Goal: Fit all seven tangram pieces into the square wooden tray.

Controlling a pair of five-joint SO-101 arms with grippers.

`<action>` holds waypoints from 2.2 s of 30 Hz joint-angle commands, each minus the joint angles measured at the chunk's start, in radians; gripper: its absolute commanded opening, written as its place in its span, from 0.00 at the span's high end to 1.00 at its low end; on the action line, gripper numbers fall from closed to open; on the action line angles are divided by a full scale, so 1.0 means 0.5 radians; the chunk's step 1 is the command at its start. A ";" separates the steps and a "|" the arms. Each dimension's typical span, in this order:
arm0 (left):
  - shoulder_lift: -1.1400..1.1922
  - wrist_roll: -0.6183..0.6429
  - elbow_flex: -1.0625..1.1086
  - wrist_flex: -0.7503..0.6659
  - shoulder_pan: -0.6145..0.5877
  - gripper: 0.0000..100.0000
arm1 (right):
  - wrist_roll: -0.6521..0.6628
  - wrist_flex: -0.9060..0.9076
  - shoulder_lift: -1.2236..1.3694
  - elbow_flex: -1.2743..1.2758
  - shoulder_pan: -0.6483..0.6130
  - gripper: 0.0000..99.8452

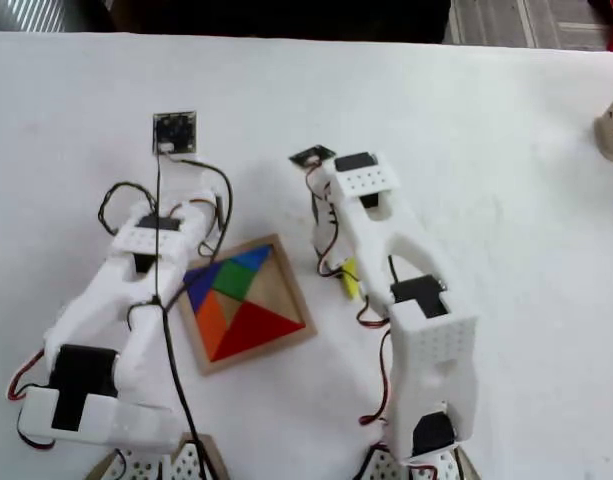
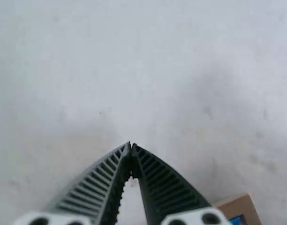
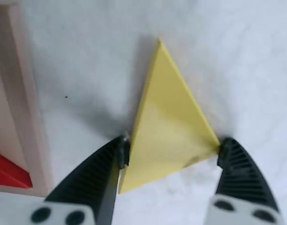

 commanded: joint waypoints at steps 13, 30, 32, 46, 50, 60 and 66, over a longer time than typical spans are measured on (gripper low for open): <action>-0.014 -0.012 -0.101 0.012 0.002 0.98 | -0.018 0.017 -0.456 0.292 0.066 0.76; -0.017 -0.012 -0.092 0.012 0.023 0.98 | -0.098 -0.367 -1.382 1.191 0.262 0.76; -0.017 -0.012 -0.083 0.018 0.078 0.98 | -0.114 -0.499 -1.499 1.366 0.364 0.76; -0.219 -0.015 0.034 0.110 0.130 0.98 | -0.322 -0.876 -1.275 1.249 0.133 0.73; -0.219 -0.015 0.034 0.110 0.130 0.98 | -0.331 -0.867 -0.922 1.031 0.146 0.66; -0.232 -0.015 0.040 0.110 0.127 0.98 | -0.224 -0.376 -0.367 0.414 0.094 0.65; -0.232 -0.015 0.043 0.110 0.127 0.98 | -0.190 -0.287 -0.302 0.350 -0.008 0.65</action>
